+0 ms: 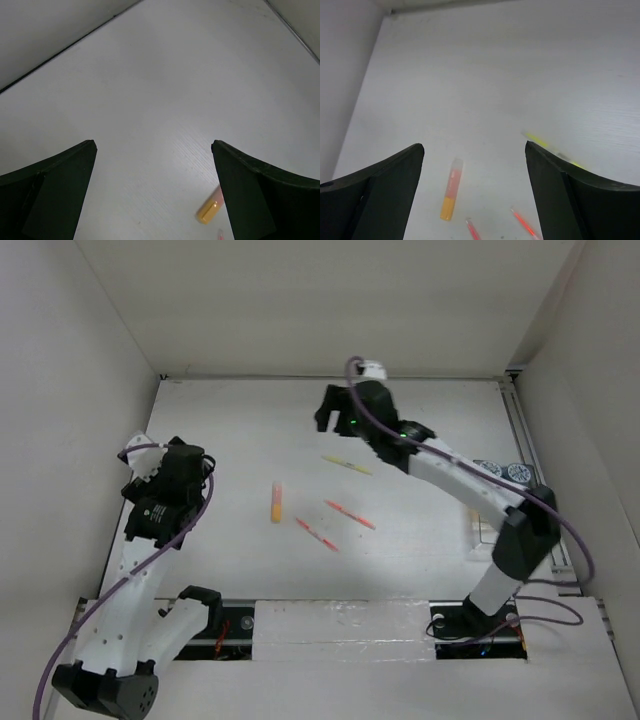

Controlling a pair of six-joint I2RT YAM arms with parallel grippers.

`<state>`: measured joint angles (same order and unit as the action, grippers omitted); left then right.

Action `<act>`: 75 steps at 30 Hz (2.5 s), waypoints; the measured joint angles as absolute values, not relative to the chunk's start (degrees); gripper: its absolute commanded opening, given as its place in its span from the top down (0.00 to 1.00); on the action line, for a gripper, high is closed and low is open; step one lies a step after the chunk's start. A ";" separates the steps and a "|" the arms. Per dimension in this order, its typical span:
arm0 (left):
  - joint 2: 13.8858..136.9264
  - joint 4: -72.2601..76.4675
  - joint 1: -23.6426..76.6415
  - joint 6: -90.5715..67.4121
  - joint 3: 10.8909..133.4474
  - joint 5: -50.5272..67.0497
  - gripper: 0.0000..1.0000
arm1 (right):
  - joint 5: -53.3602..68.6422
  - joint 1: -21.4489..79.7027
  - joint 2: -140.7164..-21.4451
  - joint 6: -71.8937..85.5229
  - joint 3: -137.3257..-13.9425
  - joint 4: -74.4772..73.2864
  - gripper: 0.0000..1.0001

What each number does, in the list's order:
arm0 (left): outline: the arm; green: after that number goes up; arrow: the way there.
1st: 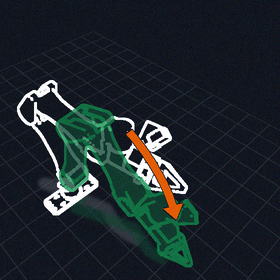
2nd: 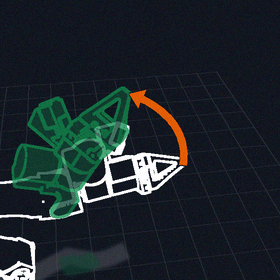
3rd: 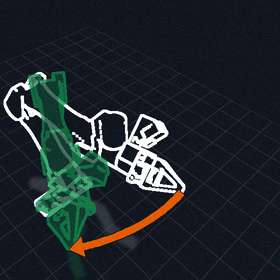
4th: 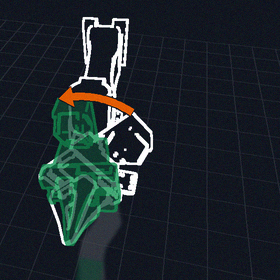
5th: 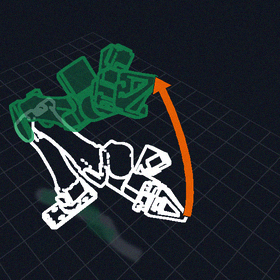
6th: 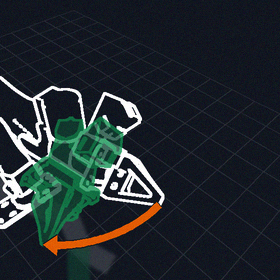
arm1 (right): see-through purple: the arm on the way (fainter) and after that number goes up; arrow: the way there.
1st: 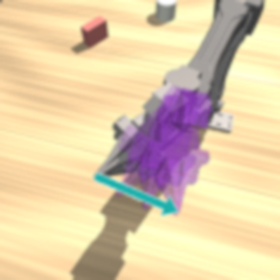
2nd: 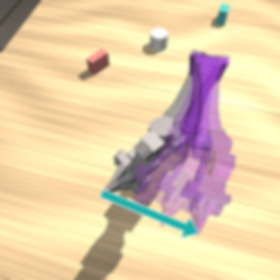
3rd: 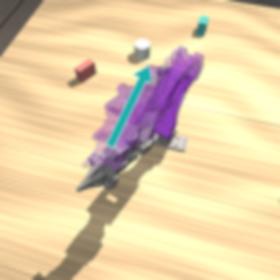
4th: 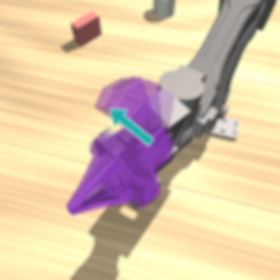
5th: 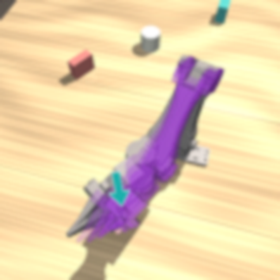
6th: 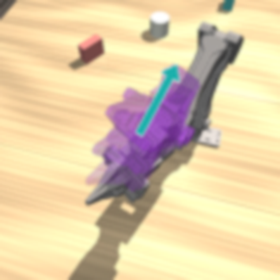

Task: Sort the stationery into containers
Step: Grab a piece of stationery with the right arm, then place the stationery into the container

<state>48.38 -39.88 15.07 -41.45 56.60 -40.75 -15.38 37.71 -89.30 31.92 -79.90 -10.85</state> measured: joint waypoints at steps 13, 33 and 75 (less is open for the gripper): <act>37.36 -43.57 9.56 -46.50 57.74 -46.81 0.00 | -14.41 54.65 -127.09 27.40 -108.53 -25.98 0.12; 47.86 -35.35 9.52 -35.70 56.12 -33.34 0.00 | -19.46 57.32 -131.52 32.67 -108.27 -29.39 0.31; 47.18 -28.32 11.16 -27.83 53.39 -15.27 0.00 | -27.07 32.12 -67.55 45.63 -60.88 -16.32 1.00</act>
<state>47.18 -28.32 11.16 -27.83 53.39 -15.27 -27.07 32.12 -67.55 45.63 -60.88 -16.32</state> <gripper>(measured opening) 0.997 0.317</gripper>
